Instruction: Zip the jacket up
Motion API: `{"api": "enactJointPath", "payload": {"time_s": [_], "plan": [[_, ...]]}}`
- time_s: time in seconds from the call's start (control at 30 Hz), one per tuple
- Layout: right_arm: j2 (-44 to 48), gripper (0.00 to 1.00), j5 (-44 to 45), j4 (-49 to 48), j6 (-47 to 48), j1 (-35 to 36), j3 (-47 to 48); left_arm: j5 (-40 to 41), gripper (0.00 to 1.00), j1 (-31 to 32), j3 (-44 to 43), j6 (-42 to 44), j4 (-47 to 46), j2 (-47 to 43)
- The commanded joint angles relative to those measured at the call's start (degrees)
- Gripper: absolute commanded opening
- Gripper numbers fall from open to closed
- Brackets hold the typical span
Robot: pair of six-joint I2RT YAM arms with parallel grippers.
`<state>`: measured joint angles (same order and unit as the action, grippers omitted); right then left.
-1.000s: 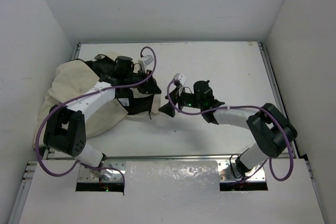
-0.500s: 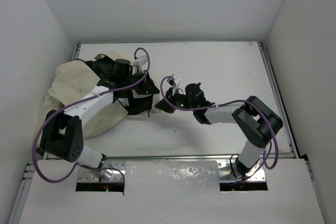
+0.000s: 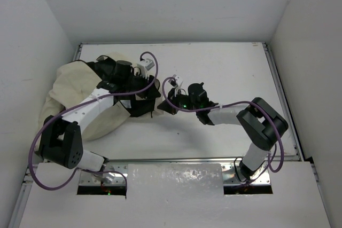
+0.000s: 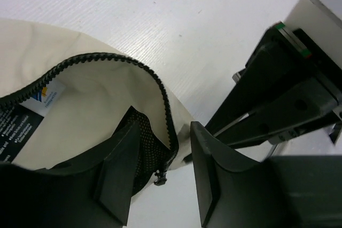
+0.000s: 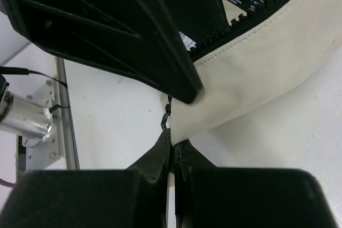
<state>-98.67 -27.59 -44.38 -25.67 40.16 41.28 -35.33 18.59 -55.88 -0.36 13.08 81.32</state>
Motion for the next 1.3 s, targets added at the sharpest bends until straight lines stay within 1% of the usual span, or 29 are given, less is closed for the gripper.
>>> {"api": "enactJointPath", "payload": {"time_s": [0.0, 0.03, 0.1, 0.13, 0.23, 0.33, 0.47, 0.57, 0.6, 0.63, 0.67, 0.7, 0.77, 0.8, 0.87, 0.9, 0.93, 1.03, 1.13, 1.23, 1.27], "plan": [[3.2, 0.00, -2.0, 1.5, 3.3, -0.3, 2.9, -2.7, 0.40, -0.2, -1.0, 8.3, 1.3, -2.8], [3.4, 0.00, -2.2, 1.9, 3.7, -0.3, 3.4, -3.3, 0.36, -0.2, -0.4, 8.4, 1.2, -3.1], [3.4, 0.00, -2.4, 3.2, 4.2, -0.2, 3.8, -5.7, 0.33, -0.2, 0.1, 7.9, 1.0, -3.4], [3.5, 0.00, -2.6, 3.5, 4.4, -0.3, 3.9, -6.7, 0.29, -0.2, 0.4, 7.7, 0.9, -3.6], [3.5, 0.00, -3.4, 3.2, 4.1, -0.3, 3.9, -8.0, 0.27, 0.0, 1.5, 6.4, -0.2, -3.9], [3.7, 0.00, -3.9, 2.2, 3.8, -0.3, 3.7, -5.1, 0.27, 0.7, 3.5, 6.2, -1.7, -3.5], [4.4, 0.00, -4.2, 2.3, 4.0, -0.8, 3.5, -4.9, 0.25, 0.7, 3.6, 6.8, -0.6, -3.5], [4.8, 0.00, -4.3, 2.3, 4.1, -1.3, 3.4, -4.9, 0.16, 0.7, 2.5, 7.1, 0.8, -3.8], [4.9, 0.00, -4.4, 2.2, 4.1, -1.4, 3.5, -4.9, 0.06, 0.7, 2.3, 7.0, 1.0, -3.8], [4.9, 0.00, -4.3, 2.2, 4.2, -1.4, 3.7, -4.7, 0.00, 0.8, 2.1, 6.7, 1.2, -3.7], [5.0, 0.05, -4.3, 2.4, 4.5, -1.5, 3.7, -4.3, 0.00, 0.7, 2.0, 5.5, 1.1, -3.8], [5.0, 0.22, -3.7, 3.3, 5.1, -1.6, 3.9, -3.3, 0.00, 0.7, 1.8, 4.8, 1.0, -3.7], [5.4, 0.35, -2.6, 4.8, 6.6, -1.6, 4.0, -2.0, 0.00, 0.7, 0.8, 3.1, 1.2, -3.7], [5.7, 0.48, -1.3, 6.4, 7.8, -1.6, 3.9, -0.6, 0.00, 0.7, 0.0, 2.3, 1.2, -3.7], [6.5, 0.56, 0.1, 7.4, 8.6, -1.6, 3.5, 0.1, 0.00, 0.7, -0.7, 0.0, 0.6, -3.6], [6.7, 0.58, 0.6, 7.6, 8.4, -1.6, 3.3, -0.3, 0.00, 0.7, -1.0, -1.8, 0.3, -3.6], [6.8, 0.64, 1.3, 7.6, 8.4, -1.6, 3.1, -1.8, 0.00, 0.7, -1.1, -2.5, -0.8, -3.4], [6.3, 0.68, 0.4, 5.9, 6.5, -1.3, 2.9, -6.2, 0.00, 0.9, -0.4, -6.3, -3.6, -3.3], [5.2, 0.68, 0.2, 3.5, 4.8, -1.1, 2.8, -5.5, 0.00, 1.4, 0.2, -7.1, -4.6, -3.1], [3.7, 0.67, -0.3, 3.0, 4.0, -0.3, 4.0, -3.9, 0.00, 1.4, 0.4, -7.1, -5.0, -3.0], [3.4, 0.63, -0.2, 3.1, 3.8, -0.1, 4.3, -4.0, 0.00, 1.5, 0.4, -7.2, -5.2, -2.9]]}}
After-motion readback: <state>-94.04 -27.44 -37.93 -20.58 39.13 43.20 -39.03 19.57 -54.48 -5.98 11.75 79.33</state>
